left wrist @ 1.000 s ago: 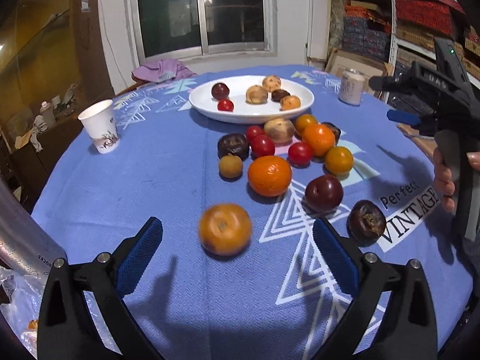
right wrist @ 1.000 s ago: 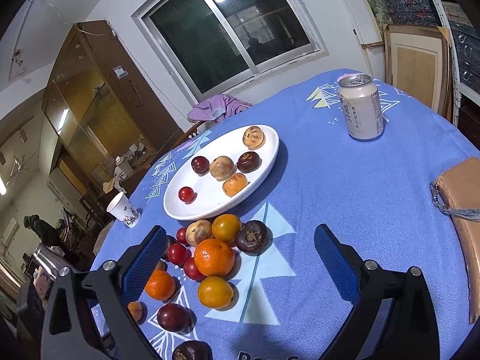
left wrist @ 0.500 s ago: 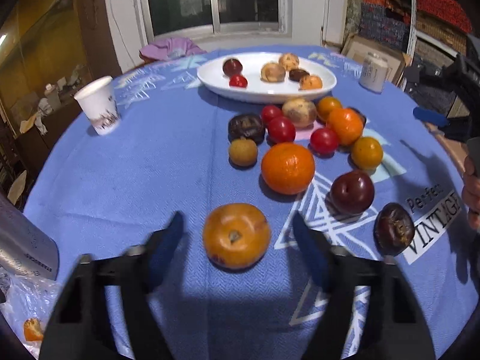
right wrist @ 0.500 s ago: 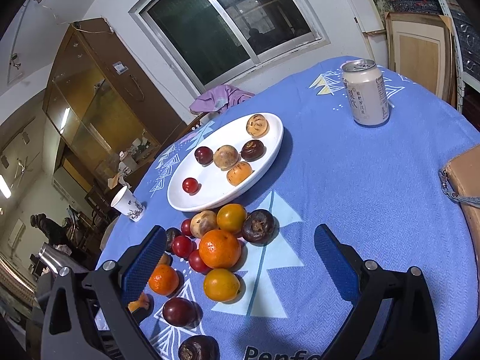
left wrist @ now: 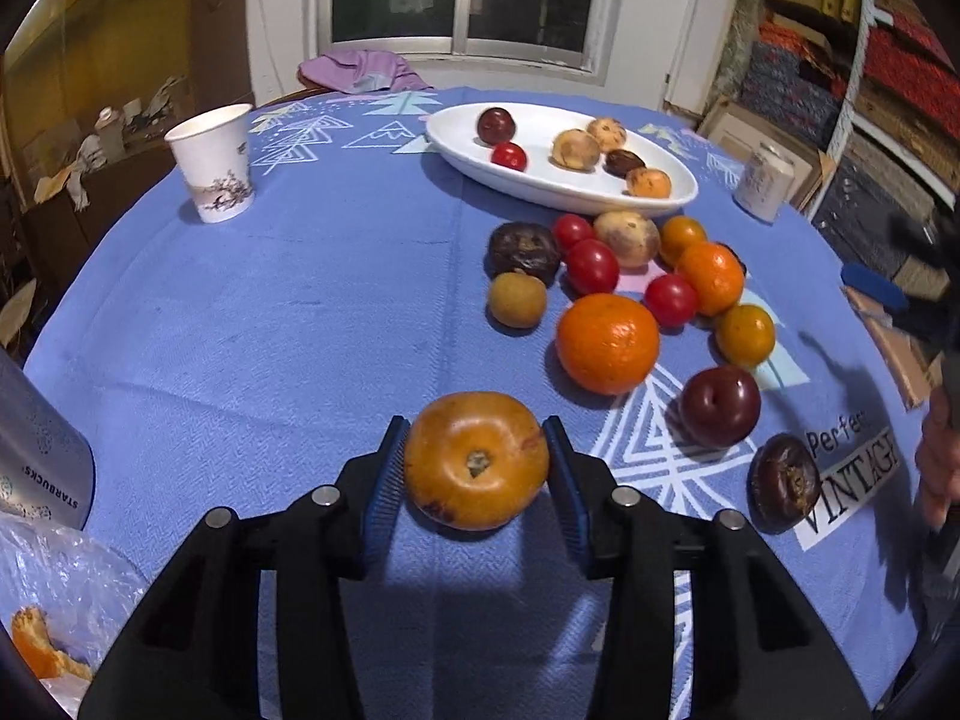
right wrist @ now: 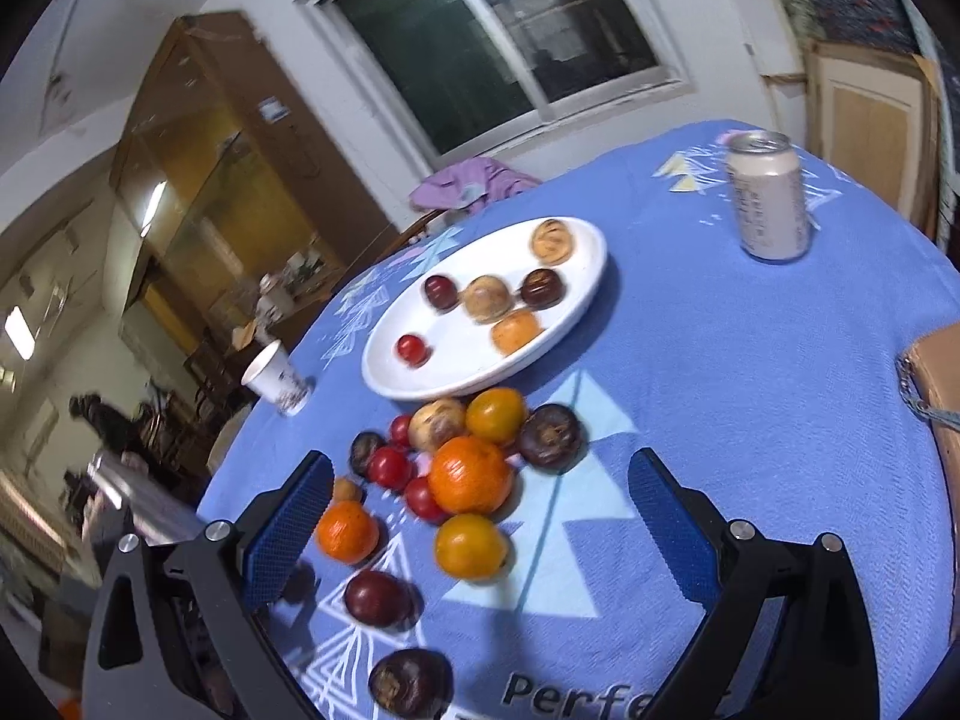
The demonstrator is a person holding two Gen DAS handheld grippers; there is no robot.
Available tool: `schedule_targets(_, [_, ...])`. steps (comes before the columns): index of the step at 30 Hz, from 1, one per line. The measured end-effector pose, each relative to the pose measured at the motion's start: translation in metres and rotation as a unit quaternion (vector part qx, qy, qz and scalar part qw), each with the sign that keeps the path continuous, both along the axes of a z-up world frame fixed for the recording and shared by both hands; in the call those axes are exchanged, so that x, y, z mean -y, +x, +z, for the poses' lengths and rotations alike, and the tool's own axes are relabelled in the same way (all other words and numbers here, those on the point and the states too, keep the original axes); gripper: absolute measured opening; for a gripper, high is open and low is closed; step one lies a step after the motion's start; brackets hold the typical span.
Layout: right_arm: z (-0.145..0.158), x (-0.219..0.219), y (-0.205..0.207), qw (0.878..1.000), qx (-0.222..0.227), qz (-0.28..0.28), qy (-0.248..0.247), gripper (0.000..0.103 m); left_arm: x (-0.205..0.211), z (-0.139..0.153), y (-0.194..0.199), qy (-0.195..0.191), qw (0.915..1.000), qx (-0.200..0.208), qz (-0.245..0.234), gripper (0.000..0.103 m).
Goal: Organize fruits
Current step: 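Grasp the dark brown round fruit with the right tool while the left tool holds the speckled fruit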
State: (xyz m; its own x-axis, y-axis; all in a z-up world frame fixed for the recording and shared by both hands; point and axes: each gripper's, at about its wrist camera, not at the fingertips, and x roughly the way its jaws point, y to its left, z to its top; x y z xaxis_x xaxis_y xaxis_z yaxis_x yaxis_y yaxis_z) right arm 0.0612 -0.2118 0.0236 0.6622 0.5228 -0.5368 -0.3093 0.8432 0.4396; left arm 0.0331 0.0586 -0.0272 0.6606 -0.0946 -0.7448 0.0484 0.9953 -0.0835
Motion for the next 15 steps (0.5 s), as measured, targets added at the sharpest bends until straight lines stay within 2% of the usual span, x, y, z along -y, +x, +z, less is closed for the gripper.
schedule_targets(2, [-0.002, -0.018, -0.018, 0.998, 0.01, 0.05, -0.025, 0.1, -0.004, 0.001, -0.001, -0.003, 0.9999, 0.003, 0.011, 0.044])
schedule_targets(5, [-0.019, -0.051, -0.048, 0.989, 0.009, 0.113, -0.097, 0.098, -0.006, 0.003, -0.002, -0.003, 0.9999, 0.009, 0.015, 0.044])
schedule_targets(8, [-0.031, -0.075, -0.059, 0.976, -0.005, 0.155, -0.154, 0.085, -0.003, 0.004, -0.004, 0.003, 0.9999, 0.012, 0.011, 0.044])
schedule_targets(10, [-0.033, -0.075, -0.058, 0.975, -0.014, 0.156, -0.16, 0.082, -0.002, 0.005, -0.004, 0.004, 0.9999, 0.013, 0.01, 0.044])
schedule_targets(12, [-0.04, -0.073, -0.05, 0.975, -0.042, 0.145, -0.161, 0.082, -0.002, 0.004, -0.004, 0.004, 0.9999, 0.012, 0.009, 0.044])
schedule_targets(15, [-0.049, -0.077, -0.044, 0.971, -0.068, 0.14, -0.18, 0.075, -0.001, 0.003, -0.004, 0.006, 0.9999, 0.009, 0.006, 0.044])
